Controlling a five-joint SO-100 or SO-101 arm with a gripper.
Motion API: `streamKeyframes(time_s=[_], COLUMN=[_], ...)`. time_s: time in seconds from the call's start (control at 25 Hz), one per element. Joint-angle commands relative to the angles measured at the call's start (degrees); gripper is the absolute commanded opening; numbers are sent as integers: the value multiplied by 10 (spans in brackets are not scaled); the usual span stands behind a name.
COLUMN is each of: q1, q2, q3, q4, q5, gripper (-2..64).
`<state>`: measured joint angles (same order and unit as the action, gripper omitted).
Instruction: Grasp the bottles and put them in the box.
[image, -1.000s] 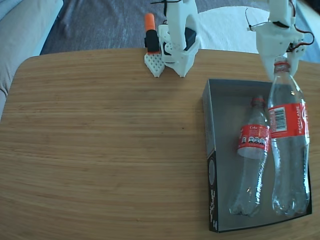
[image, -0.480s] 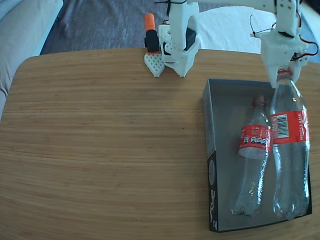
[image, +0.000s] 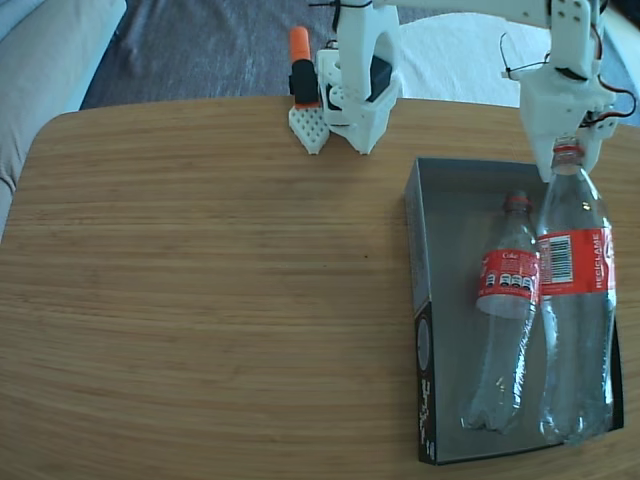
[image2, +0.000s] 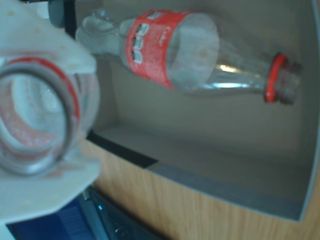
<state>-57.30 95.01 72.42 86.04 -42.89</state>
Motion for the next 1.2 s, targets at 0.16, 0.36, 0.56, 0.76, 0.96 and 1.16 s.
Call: streamKeyframes(time_s=[0.16, 0.36, 0.56, 0.76, 0.96, 1.16], q1=[4, 4, -3, -11, -11, -11], q2=[4, 11, 4, 4, 4, 4], q3=[22, 19, 58, 71, 74, 108], q4=[-29, -54, -65, -62, -62, -64], q5=[-3, -3, -3, -4, -4, -4], gripper=[-1, -1, -1, -1, -1, 0])
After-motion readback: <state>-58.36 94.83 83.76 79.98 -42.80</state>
